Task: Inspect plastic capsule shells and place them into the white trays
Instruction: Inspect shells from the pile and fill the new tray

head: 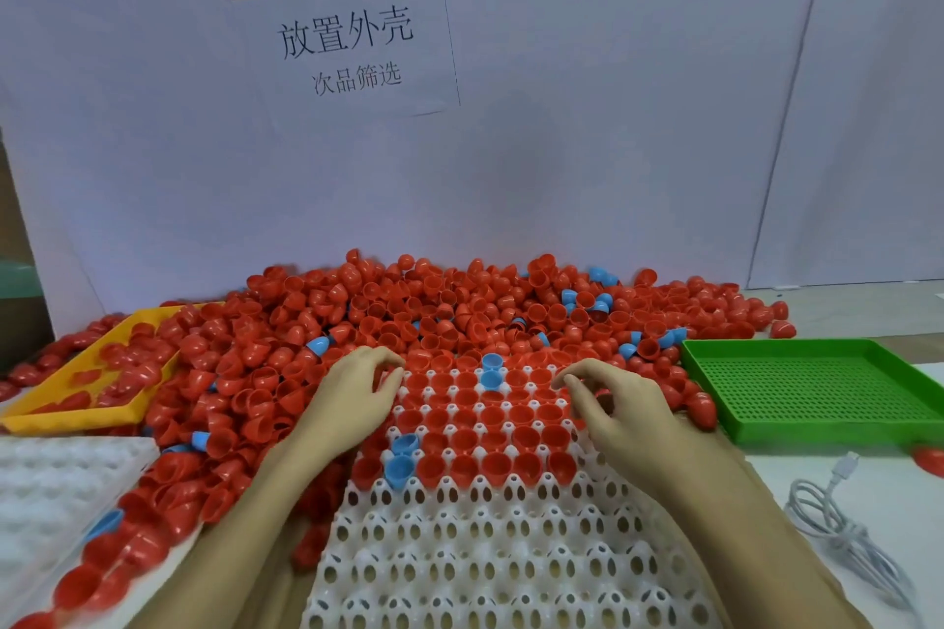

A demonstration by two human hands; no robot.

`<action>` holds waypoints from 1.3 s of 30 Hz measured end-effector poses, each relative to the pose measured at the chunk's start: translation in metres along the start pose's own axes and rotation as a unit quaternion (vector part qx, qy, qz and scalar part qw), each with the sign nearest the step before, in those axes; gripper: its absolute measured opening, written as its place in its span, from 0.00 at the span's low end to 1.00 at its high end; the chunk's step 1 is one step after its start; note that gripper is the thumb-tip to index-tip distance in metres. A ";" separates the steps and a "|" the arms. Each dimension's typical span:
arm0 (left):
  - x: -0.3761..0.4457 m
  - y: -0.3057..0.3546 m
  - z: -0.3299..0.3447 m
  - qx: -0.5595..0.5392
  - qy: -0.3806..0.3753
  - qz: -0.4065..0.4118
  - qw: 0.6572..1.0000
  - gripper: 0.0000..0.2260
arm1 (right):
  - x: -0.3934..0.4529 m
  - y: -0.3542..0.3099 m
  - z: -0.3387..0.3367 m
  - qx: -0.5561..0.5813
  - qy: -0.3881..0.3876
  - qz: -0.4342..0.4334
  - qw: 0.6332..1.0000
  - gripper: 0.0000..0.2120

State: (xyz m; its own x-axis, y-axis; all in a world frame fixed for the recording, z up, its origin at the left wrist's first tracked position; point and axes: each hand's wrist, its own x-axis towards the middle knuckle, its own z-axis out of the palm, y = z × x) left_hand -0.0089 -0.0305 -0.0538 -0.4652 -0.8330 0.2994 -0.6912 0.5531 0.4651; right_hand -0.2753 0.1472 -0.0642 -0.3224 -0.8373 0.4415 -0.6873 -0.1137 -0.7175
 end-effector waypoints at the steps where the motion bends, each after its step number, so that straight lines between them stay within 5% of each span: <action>1: 0.010 0.001 0.001 0.013 -0.006 0.008 1.000 0.09 | 0.000 0.001 0.002 -0.001 -0.006 -0.005 1.000 0.09; 11: 0.106 0.037 0.027 0.207 -0.008 0.108 0.972 0.14 | -0.002 -0.004 0.009 -0.005 -0.019 -0.023 1.000 0.09; 20: 0.117 0.030 0.056 0.166 -0.041 0.005 0.985 0.15 | -0.001 -0.012 0.005 0.002 -0.025 -0.020 0.999 0.08; 25: 0.112 0.028 0.046 0.148 0.051 0.017 0.988 0.10 | -0.002 -0.007 0.006 0.013 -0.020 -0.018 1.000 0.09; 32: 0.077 0.041 0.022 -0.098 0.199 0.038 0.974 0.11 | 0.000 -0.002 0.009 0.017 -0.010 -0.020 1.000 0.10; 39: -0.019 0.084 0.018 -0.342 0.075 0.025 0.936 0.10 | 0.000 -0.006 0.007 0.023 -0.014 -0.008 1.000 0.10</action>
State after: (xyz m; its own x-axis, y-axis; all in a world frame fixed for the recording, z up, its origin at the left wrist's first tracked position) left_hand -0.0676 0.0320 -0.0355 -0.3688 -0.8268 0.4248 -0.1312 0.4987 0.8568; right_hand -0.2666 0.1438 -0.0642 -0.2931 -0.8492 0.4392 -0.6614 -0.1516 -0.7345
